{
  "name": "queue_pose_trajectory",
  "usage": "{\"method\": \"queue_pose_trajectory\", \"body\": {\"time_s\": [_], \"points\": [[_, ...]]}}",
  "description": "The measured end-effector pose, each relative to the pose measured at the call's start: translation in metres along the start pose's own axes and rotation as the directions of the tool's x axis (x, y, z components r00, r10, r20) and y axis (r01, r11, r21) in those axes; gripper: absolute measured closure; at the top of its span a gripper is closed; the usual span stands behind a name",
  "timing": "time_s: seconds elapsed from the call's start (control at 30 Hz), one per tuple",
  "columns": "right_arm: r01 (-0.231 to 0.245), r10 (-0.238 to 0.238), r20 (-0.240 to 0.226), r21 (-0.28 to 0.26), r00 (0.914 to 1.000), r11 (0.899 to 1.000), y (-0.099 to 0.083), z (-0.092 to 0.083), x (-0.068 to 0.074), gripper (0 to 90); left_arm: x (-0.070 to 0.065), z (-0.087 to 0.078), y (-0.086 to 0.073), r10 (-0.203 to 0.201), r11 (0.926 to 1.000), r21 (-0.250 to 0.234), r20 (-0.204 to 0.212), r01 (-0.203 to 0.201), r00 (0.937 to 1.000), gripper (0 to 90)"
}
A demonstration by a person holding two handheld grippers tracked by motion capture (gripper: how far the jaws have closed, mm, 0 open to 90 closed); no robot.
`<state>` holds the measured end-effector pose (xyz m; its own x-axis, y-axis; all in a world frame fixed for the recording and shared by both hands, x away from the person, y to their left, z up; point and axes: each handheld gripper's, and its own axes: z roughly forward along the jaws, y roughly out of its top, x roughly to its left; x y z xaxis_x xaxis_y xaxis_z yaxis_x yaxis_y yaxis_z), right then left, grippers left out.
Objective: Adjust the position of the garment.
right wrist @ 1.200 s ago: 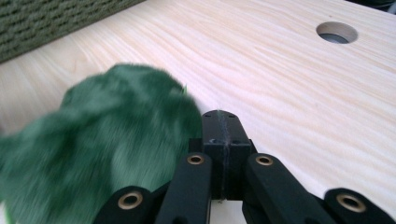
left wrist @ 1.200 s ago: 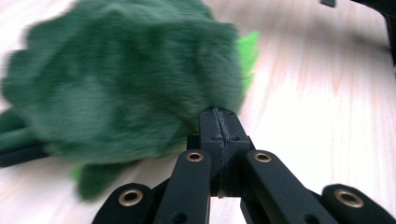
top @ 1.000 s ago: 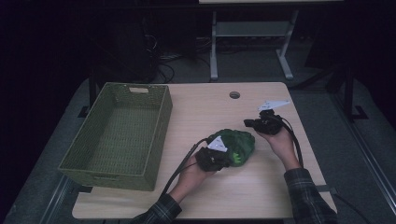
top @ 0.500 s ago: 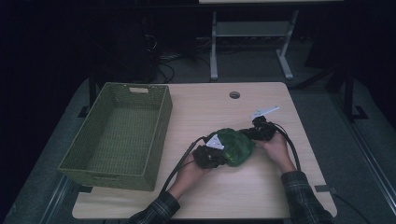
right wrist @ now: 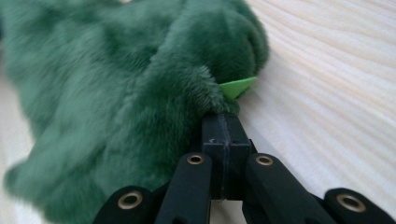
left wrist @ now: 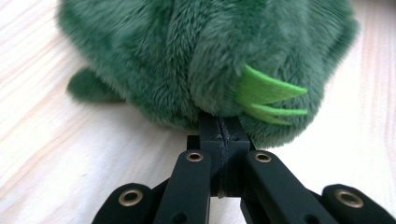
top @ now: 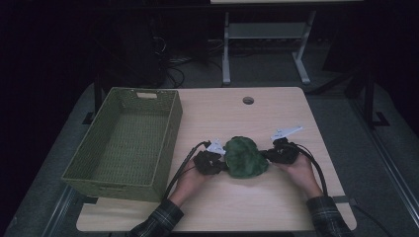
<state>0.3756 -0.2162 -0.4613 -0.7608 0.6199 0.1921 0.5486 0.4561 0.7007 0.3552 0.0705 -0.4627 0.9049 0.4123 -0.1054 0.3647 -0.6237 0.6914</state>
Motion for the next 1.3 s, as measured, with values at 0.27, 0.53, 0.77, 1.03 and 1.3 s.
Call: {"method": "queue_pose_trajectory", "body": {"time_s": [0.27, 0.53, 0.77, 1.03, 1.3], "points": [[0.026, -0.026, -0.005, 0.015, 0.9996, 1.0, -0.016, -0.009, 0.02, 89.8, 0.009, -0.006, -0.001, 0.009, 1.0, 0.001, -0.017, -0.009, 0.9998, 89.7], [-0.006, 0.014, 0.119, -0.069, 0.9928, 0.998, -0.037, -0.036, 0.018, 70.9, 0.01, -0.02, 0.001, 0.026, 0.9995, 0.016, -0.01, -0.026, 0.9996, 83.3], [-0.038, 0.06, 0.246, -0.095, 0.9674, 0.995, -0.061, -0.055, 0.017, 42.2, 0.006, -0.031, 0.007, 0.057, 0.9967, 0.059, -0.027, -0.055, 0.998, 52.6], [-0.087, 0.108, 0.35, -0.076, 0.9306, 0.993, -0.082, -0.059, 0.019, 15.7, -0.002, -0.04, 0.021, 0.088, 0.9948, 0.055, -0.034, -0.086, 0.9956, 26.7], [-0.11, 0.126, 0.349, -0.066, 0.9286, 0.992, -0.085, -0.05, 0.018, 10.5, -0.006, -0.032, 0.041, 0.137, 0.9879, 0.078, -0.033, -0.134, 0.9901, 14.8]]}}
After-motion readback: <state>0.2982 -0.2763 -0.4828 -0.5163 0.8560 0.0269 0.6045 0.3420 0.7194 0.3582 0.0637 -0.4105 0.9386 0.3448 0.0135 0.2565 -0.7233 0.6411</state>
